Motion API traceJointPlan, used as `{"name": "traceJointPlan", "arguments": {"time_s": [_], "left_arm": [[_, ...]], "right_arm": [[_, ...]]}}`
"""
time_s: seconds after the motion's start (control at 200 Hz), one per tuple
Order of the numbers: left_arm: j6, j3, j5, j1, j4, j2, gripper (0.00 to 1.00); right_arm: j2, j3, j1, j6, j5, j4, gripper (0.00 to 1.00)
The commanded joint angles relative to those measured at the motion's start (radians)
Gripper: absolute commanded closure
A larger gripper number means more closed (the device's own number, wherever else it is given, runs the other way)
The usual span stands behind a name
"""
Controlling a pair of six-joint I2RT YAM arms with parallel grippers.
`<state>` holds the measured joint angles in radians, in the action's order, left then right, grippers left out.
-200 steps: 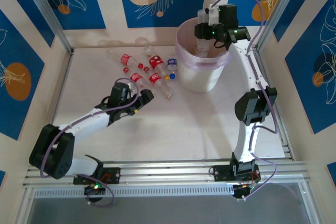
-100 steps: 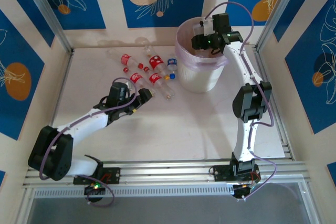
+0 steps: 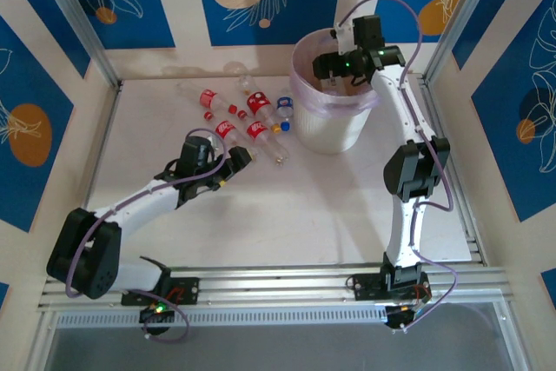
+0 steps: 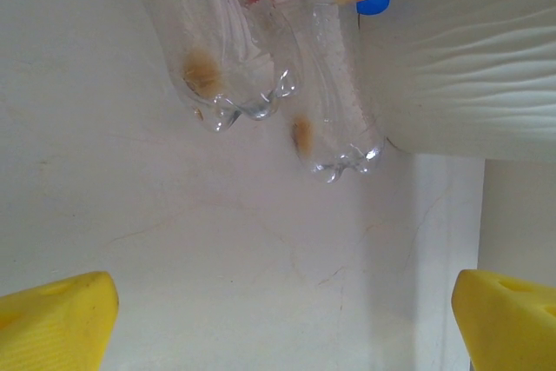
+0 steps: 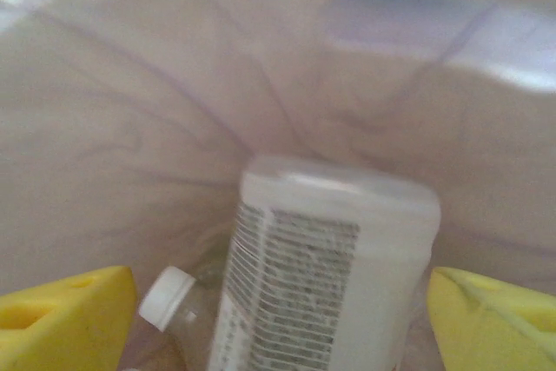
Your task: Put the plastic bottles in the bin
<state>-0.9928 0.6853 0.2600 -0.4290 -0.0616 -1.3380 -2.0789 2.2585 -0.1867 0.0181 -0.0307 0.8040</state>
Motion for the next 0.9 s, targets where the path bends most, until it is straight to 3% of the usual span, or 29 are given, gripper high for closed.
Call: {"name": "traceJointPlan", "arguments": {"time_s": [0.0, 0.145, 0.225, 0.33, 0.475, 0.695, 0.895], "left_arm": [[0.020, 0.015, -0.002, 0.016, 0.016, -0.011, 0.02], [0.024, 0.015, -0.001, 0.019, 0.010, -0.023, 0.02], [0.022, 0.018, 0.008, 0.020, 0.000, -0.033, 0.02], [0.022, 0.019, 0.010, 0.020, -0.004, -0.034, 0.02], [0.029, 0.019, -0.003, 0.022, 0.009, -0.027, 0.02], [0.095, 0.112, -0.075, 0.023, 0.130, -0.048, 0.03], [0.154, 0.229, -0.119, 0.040, 0.177, -0.119, 0.03]], "right_arm": [[0.041, 0.085, 0.003, -0.006, -0.026, 0.047, 0.12], [0.050, 0.091, 0.019, -0.043, -0.023, 0.033, 0.16], [0.019, 0.109, 0.025, -0.061, -0.010, 0.046, 0.25], [-0.020, 0.117, 0.024, -0.081, 0.015, 0.064, 0.47], [-0.039, 0.044, 0.018, -0.098, 0.026, 0.030, 0.57], [-0.033, -0.074, 0.008, -0.125, 0.103, -0.032, 0.59], [-0.010, -0.043, 0.016, -0.139, 0.121, -0.021, 0.59]]}}
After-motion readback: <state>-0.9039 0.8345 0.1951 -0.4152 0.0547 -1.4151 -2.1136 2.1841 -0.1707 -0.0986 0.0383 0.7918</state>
